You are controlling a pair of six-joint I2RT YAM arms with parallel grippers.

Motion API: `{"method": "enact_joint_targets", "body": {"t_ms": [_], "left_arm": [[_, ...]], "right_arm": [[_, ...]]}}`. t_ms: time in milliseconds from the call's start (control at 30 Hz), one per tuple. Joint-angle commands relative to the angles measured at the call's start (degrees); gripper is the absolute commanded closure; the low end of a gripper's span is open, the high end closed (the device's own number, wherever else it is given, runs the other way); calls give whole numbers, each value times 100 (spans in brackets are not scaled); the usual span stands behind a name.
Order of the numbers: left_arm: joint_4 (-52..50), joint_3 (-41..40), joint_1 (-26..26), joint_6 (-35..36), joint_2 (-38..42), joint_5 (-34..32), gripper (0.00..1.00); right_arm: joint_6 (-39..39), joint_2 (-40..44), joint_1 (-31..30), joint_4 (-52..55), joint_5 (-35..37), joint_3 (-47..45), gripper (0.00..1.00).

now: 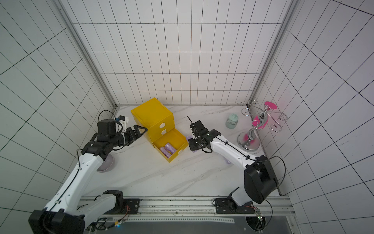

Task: Sort the rolls of trash bags by color and place them into the drawer
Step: Pick up the roll of trash bags from the center of the board, then place the roll of trash bags in the drawer.

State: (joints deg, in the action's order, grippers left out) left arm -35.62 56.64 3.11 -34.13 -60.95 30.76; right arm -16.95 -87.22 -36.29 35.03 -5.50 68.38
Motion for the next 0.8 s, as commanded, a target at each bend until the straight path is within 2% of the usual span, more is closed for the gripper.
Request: {"method": "enact_joint_targets", "body": {"t_ms": [0, 333, 767], "left_arm": [[62, 379, -183, 189, -258, 246, 2], [362, 983, -376, 96, -1159, 364, 1], [669, 919, -387, -21, -1557, 418, 1]], "right_arm": [[328, -563, -174, 81, -278, 797, 90], [504, -2531, -382, 372, -857, 2635, 92], [651, -3272, -482, 303, -1089, 2763, 91]]}}
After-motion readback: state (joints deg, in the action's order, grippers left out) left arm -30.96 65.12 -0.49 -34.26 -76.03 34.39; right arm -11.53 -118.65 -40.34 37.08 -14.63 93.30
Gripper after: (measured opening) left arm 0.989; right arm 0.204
